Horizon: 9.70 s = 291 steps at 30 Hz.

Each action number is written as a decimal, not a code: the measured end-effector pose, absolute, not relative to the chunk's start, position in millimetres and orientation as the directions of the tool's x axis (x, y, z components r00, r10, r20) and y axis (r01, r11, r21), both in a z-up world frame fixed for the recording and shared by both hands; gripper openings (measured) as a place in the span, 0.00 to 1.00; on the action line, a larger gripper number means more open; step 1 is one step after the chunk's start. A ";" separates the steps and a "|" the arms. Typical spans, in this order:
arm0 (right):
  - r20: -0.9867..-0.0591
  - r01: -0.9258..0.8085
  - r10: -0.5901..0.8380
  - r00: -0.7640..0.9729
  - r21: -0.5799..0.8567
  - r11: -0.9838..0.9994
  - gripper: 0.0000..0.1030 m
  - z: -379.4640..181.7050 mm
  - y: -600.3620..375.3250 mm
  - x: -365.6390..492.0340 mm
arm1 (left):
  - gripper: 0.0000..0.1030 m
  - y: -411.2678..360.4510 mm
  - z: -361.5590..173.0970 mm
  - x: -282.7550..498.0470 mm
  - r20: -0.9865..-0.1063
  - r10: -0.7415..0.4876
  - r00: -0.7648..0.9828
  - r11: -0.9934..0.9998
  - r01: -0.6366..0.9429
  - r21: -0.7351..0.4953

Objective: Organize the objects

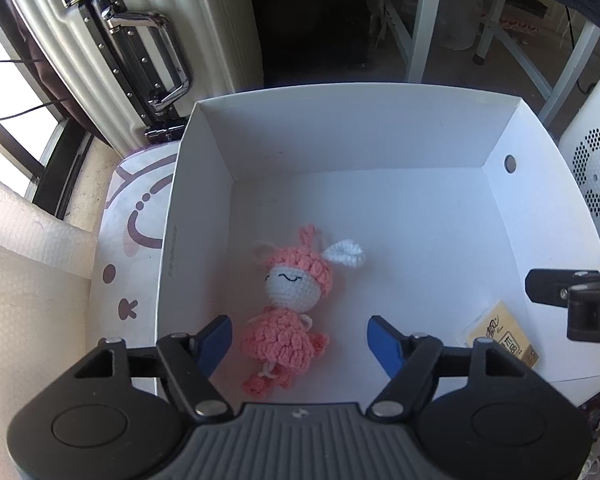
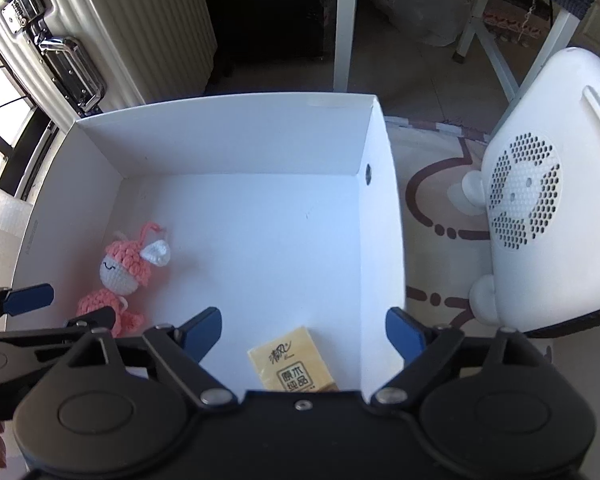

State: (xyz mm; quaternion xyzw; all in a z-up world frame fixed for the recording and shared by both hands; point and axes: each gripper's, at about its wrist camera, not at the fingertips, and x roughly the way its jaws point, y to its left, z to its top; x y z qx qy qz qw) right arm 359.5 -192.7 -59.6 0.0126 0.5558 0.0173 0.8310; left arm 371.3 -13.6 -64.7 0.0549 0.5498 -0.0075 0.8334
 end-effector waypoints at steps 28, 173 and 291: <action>-0.888 -0.009 0.011 0.459 0.008 1.000 1.00 -29.8 -199.8 321.0 | 1.00 9.7 -21.3 339.5 -0.880 0.034 0.474 0.999 0.004 0.041; -0.923 0.071 0.144 0.356 0.181 0.981 0.51 -165.2 -296.7 150.6 | 0.82 -26.4 -165.9 136.3 -0.861 -0.218 0.460 0.921 0.388 -0.026; -0.845 -0.107 0.190 0.500 0.157 0.982 0.50 -60.9 -204.2 372.9 | 0.82 -57.5 -84.3 361.5 -0.895 -0.008 0.445 0.956 0.265 0.123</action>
